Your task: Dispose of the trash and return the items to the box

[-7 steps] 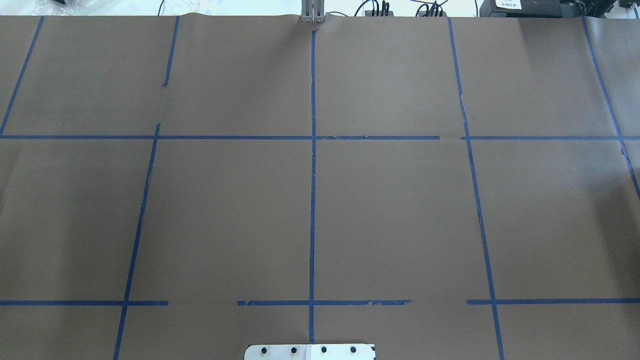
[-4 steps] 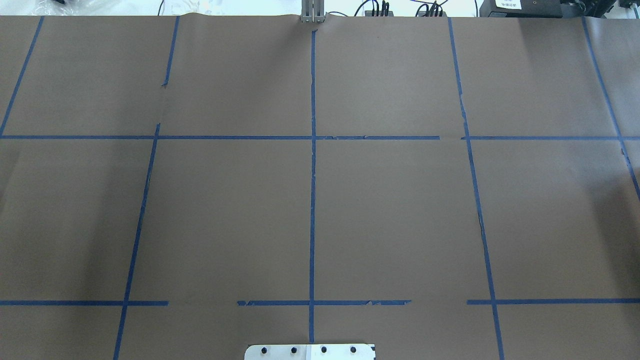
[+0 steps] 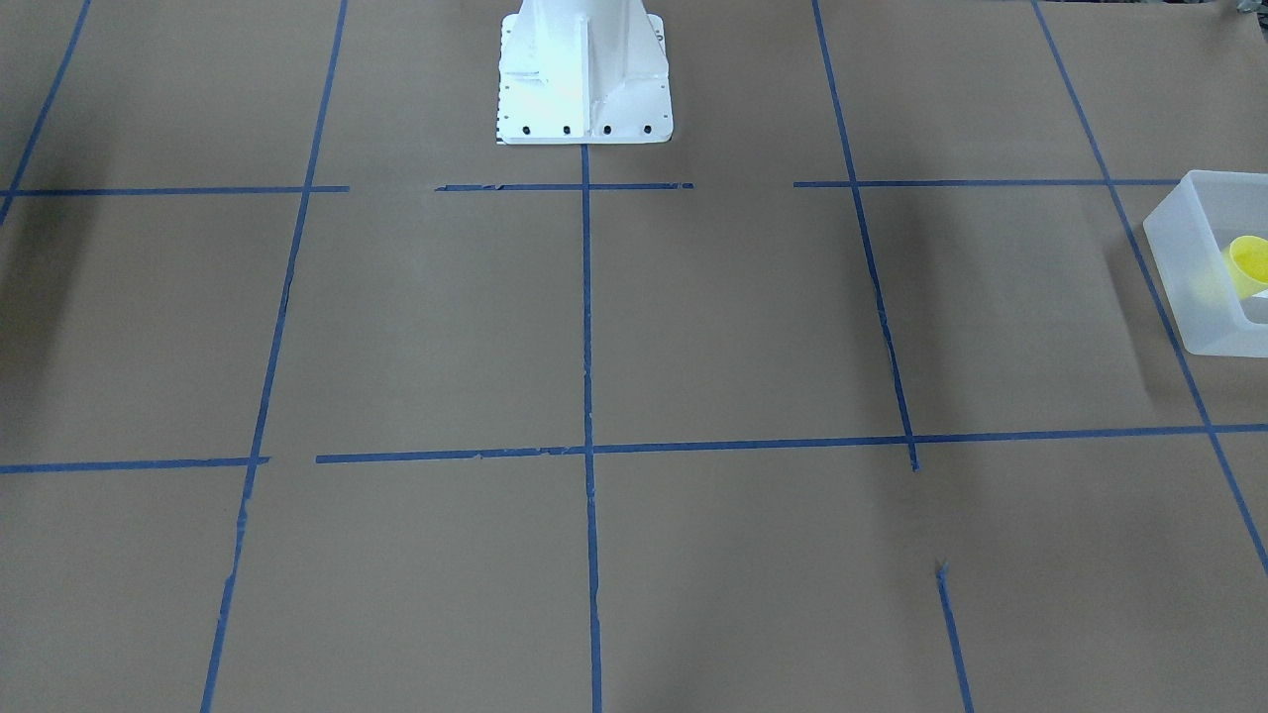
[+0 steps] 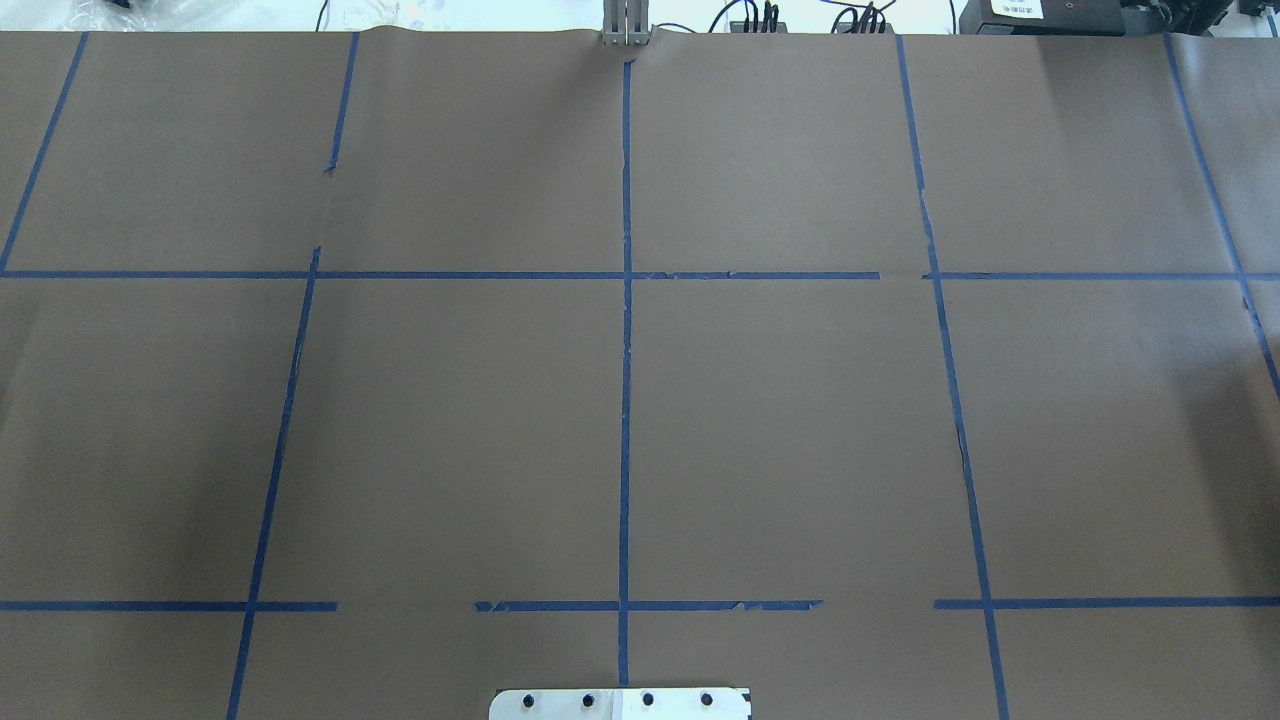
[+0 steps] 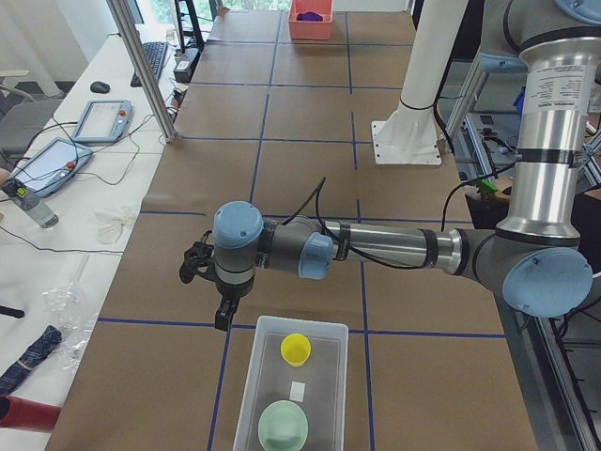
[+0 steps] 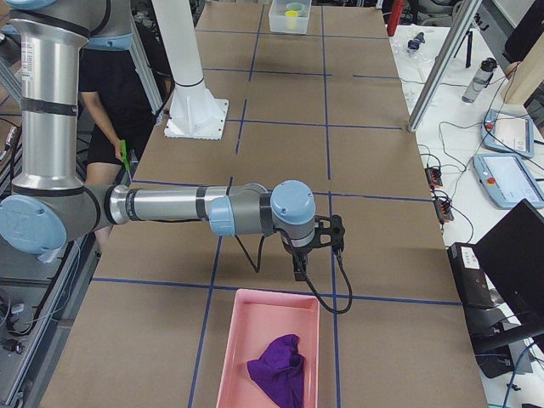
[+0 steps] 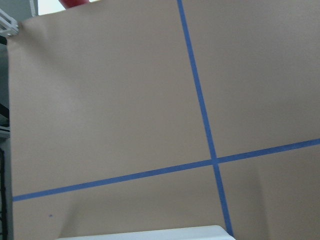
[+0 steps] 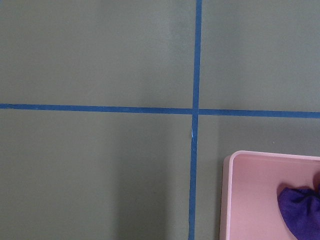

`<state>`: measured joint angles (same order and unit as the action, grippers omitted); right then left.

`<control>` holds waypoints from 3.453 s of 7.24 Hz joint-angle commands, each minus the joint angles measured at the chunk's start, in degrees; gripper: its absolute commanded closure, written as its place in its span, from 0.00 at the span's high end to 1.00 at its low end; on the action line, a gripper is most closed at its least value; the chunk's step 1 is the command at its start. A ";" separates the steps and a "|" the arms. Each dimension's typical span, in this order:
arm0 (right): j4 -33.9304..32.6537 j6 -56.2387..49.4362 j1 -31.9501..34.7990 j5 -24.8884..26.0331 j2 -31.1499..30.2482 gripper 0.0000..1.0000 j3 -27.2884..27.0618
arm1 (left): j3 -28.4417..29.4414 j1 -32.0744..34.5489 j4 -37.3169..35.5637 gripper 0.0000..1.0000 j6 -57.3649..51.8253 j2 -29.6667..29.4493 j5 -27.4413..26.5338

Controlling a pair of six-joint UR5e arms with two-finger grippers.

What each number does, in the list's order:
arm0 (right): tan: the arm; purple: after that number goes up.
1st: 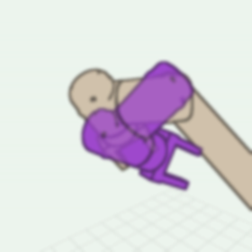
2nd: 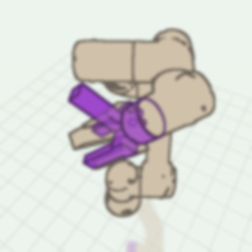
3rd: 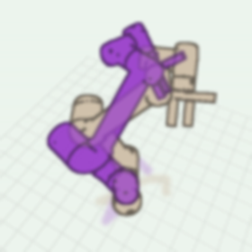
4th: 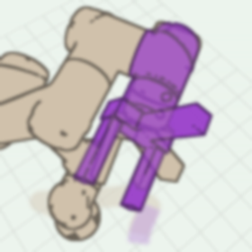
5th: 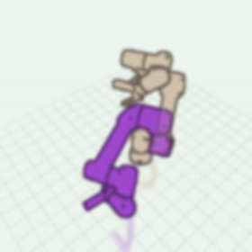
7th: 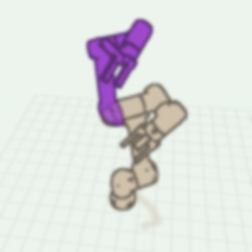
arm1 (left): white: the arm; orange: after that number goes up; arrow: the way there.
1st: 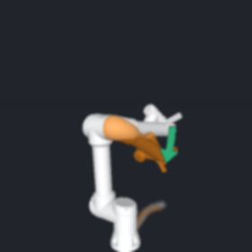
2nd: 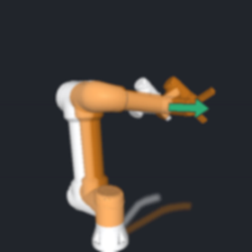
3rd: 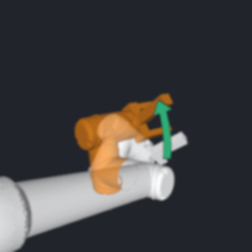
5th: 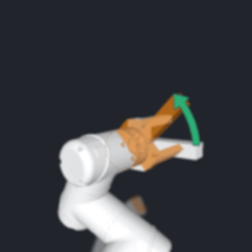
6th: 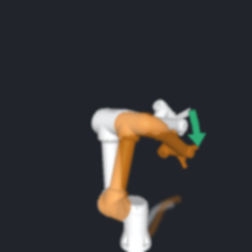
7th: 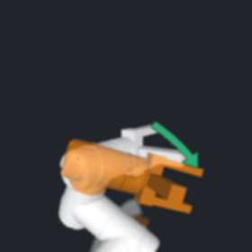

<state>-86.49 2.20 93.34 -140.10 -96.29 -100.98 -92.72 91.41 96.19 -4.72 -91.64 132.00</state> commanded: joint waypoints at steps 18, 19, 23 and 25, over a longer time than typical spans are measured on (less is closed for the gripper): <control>-0.26 -0.09 0.00 -0.17 -0.65 1.00 0.70 | 2.10 -1.23 -3.47 1.00 2.97 -1.17 1.07; -0.26 -0.09 0.00 -0.17 -0.65 1.00 0.70 | 2.19 -1.32 -3.38 1.00 2.97 -1.43 1.07; -0.17 -0.09 0.00 -0.17 -0.57 1.00 0.79 | 2.98 -1.41 -3.38 1.00 3.05 -2.49 1.07; -0.26 -0.09 0.00 -0.17 -0.57 1.00 0.87 | 2.98 -1.41 -3.47 1.00 3.05 -2.84 1.07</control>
